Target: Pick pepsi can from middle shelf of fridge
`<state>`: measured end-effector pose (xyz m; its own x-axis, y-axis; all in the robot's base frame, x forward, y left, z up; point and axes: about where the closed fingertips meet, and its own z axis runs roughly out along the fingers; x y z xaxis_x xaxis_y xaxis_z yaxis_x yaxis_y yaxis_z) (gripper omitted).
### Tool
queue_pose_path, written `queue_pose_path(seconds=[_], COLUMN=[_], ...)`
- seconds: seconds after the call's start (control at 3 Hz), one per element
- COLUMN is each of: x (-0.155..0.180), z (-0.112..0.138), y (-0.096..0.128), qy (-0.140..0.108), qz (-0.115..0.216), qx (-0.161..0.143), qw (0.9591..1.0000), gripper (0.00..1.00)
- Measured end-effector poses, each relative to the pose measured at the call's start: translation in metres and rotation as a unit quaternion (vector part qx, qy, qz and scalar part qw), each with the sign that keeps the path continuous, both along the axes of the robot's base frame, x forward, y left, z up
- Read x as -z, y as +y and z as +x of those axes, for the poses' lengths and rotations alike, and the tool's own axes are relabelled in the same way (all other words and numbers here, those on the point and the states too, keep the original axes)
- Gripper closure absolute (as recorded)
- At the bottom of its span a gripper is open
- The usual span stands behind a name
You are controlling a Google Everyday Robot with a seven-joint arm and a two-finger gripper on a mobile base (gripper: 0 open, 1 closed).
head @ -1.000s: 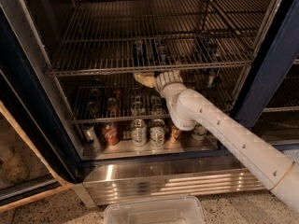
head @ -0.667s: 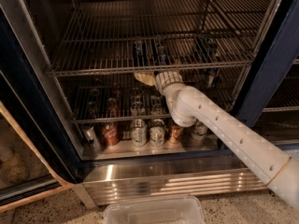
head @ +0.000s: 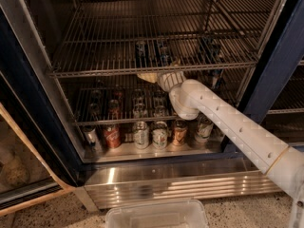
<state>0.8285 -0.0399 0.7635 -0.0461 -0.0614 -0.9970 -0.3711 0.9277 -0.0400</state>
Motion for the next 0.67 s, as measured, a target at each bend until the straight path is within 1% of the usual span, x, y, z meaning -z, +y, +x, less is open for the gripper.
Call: queue_pose_path(seconds=[0.67], x=[0.003], z=[0.03], y=[0.003], qy=[0.008], qz=[0.004], qx=[-0.004], qw=[1.0], gripper=[0.0])
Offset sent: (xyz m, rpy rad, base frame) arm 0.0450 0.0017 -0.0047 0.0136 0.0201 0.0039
